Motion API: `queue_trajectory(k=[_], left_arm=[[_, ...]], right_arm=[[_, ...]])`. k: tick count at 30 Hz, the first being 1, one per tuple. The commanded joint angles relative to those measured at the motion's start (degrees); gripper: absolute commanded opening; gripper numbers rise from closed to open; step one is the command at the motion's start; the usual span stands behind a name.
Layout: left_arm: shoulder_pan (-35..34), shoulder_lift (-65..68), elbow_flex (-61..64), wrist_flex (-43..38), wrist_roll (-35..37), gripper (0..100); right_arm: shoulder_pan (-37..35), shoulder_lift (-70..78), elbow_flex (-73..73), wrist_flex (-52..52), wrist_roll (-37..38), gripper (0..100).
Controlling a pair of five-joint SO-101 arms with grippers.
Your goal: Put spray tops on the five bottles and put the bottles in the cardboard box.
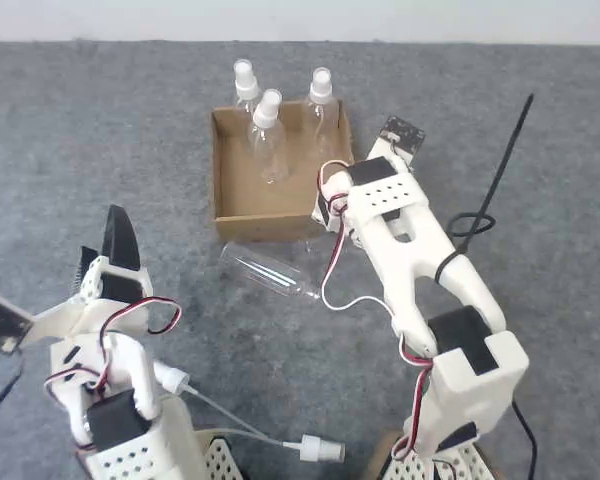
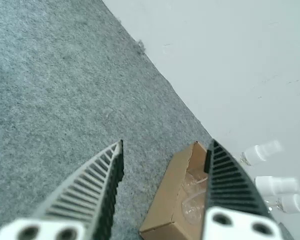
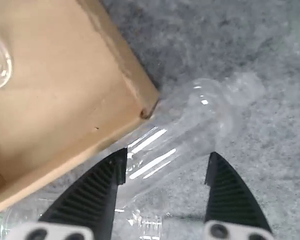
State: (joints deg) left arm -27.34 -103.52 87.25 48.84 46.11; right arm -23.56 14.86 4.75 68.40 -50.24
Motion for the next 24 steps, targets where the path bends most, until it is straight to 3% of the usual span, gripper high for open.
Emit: queue_trajectory(k=[1, 5, 12, 20, 24], left_arm=[[-0.26, -1.05, -0.75, -1.67, -0.44, 25], [-0.26, -1.05, -0.75, -1.67, -0.44, 25], [-0.26, -1.05, -0.75, -1.67, -0.44, 25], [-0.26, -1.05, -0.75, -1.67, -0.44, 25], [-0.26, -1.05, -0.75, -1.67, -0.44, 25]], right_arm=[[1.54, 1.27, -0.79, 2.95, 0.09, 17.0], [1.36, 1.27, -0.79, 5.85, 0.18, 17.0], [1.63, 1.27, -0.79, 12.18, 6.95, 17.0], [1.63, -4.00, -0.88, 15.78, 6.95, 17.2], [1.19, -7.52, -0.62, 15.34, 6.51, 25.1]])
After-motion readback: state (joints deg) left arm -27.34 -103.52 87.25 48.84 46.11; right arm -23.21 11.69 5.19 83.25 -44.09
